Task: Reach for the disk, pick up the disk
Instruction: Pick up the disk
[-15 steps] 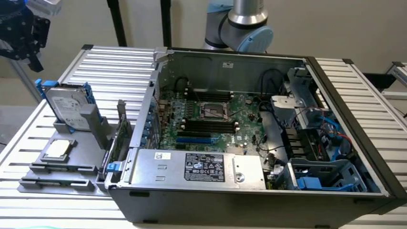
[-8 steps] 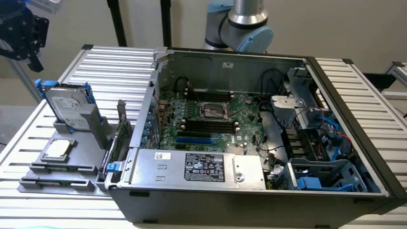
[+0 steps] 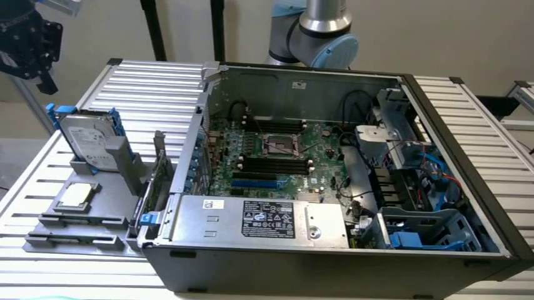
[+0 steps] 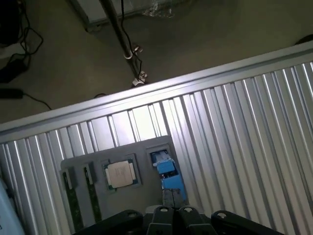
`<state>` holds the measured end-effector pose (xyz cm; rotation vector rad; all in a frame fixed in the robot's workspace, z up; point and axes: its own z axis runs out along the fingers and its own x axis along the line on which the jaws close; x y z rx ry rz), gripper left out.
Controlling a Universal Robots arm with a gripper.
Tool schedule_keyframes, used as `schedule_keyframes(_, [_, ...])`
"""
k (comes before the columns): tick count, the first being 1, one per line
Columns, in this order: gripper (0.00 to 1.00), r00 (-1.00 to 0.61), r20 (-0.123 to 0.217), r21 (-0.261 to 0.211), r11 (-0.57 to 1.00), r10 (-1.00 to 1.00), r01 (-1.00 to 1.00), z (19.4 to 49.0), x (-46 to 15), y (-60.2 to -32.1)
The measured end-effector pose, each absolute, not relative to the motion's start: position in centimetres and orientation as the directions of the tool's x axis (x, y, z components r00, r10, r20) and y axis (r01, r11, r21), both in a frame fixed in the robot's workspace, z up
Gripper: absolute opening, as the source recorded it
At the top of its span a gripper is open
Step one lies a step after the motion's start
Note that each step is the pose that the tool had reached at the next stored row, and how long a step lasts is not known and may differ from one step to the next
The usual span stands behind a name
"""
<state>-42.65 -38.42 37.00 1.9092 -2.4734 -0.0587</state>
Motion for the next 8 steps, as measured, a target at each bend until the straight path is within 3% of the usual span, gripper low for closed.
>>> schedule_keyframes(8, [0.11, -0.179, -0.01, 0.04, 0.179, -0.984, -0.983, 37.0, -42.44, -38.42])
